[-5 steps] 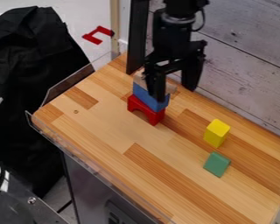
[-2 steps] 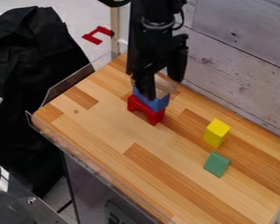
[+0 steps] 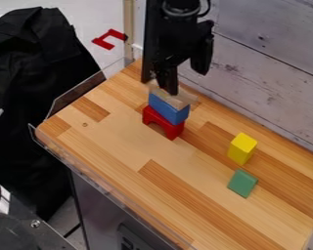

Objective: Move the rectangle block on top of blue rectangle block on to the top of yellow block.

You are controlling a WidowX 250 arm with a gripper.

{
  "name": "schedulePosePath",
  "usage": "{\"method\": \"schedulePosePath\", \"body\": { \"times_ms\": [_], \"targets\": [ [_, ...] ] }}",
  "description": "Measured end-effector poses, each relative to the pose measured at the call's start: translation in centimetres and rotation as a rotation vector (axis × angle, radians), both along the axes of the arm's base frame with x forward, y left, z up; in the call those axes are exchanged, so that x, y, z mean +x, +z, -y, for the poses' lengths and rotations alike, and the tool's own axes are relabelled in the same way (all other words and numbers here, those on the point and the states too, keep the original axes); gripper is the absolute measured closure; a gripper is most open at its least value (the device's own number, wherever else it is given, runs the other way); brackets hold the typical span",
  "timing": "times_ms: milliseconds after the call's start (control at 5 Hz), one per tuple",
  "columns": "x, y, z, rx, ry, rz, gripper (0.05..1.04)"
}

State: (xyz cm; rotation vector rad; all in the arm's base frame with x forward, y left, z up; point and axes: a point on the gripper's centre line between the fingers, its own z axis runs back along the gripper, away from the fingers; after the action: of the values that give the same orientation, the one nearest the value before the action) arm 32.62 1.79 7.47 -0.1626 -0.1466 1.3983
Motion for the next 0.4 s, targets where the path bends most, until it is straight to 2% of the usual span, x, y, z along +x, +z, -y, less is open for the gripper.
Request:
{"method": "schedulePosePath", "body": {
  "times_ms": [400],
  "targets": [
    [-0.08, -0.3, -0.75, 0.004, 0.036, -0.029, 0.083]
  ]
}}
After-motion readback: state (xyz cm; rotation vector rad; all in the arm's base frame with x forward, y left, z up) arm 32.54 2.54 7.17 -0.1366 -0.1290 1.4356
